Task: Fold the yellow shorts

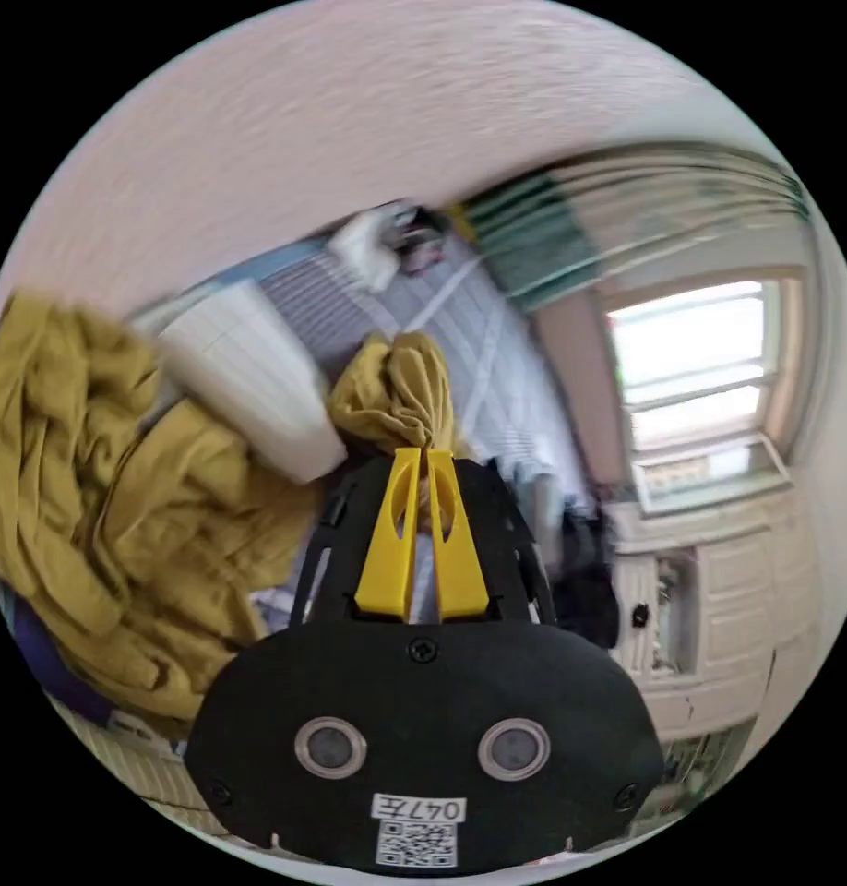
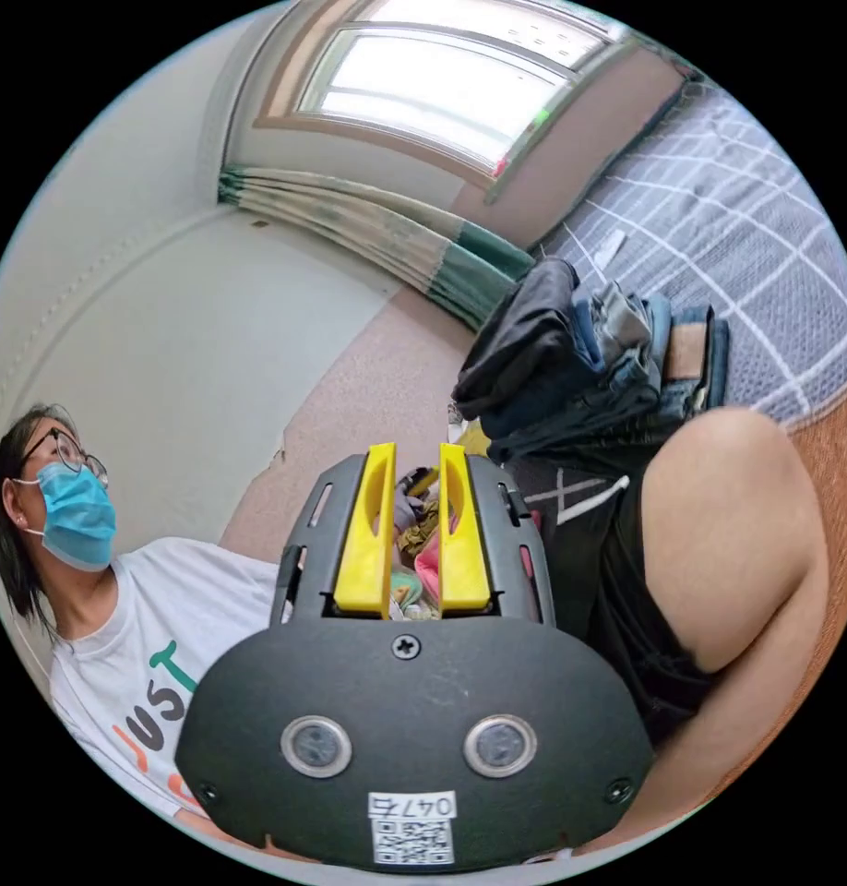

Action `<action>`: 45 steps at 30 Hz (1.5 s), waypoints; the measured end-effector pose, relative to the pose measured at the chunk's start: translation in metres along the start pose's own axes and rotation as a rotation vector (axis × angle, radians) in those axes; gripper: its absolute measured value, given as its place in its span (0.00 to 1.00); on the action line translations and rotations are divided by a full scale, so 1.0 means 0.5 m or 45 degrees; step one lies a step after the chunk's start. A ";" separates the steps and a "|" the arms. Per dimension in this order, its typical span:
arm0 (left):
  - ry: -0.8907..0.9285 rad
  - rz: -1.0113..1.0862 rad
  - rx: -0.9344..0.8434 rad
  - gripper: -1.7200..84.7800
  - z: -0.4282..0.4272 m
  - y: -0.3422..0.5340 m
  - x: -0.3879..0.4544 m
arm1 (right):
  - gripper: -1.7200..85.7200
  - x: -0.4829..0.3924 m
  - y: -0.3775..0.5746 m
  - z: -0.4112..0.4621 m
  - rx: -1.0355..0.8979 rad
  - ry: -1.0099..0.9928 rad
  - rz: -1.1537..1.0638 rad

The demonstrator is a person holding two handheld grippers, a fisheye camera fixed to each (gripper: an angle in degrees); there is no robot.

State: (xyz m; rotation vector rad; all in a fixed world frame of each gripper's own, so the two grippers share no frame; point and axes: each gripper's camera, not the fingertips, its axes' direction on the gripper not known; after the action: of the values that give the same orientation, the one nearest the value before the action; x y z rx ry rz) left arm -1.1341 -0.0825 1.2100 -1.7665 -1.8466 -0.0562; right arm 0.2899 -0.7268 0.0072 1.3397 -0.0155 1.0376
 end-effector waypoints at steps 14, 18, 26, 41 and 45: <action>-0.278 0.134 0.073 0.06 -0.254 -0.171 0.079 | 0.05 0.061 -0.053 0.133 -0.088 0.077 -0.009; -0.339 0.389 0.118 0.06 -0.268 -0.214 0.180 | 0.03 0.065 -0.054 0.149 -0.061 0.070 -0.060; -0.251 0.548 0.164 0.13 -0.097 -0.438 0.355 | 0.01 0.065 -0.073 0.186 -0.073 0.095 -0.087; -0.593 0.524 0.193 0.13 0.324 -0.892 0.505 | 0.01 0.067 -0.086 0.221 -0.090 0.167 -0.004; -0.678 0.529 0.122 0.14 0.418 -0.935 0.506 | 0.01 0.052 -0.076 0.216 -0.081 0.194 -0.004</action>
State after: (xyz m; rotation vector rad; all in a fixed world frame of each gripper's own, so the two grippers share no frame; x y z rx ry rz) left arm -1.6347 0.1740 1.3090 -2.2017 -1.7275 0.7112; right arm 0.3862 -0.7917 0.0241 1.2002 0.0669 1.1256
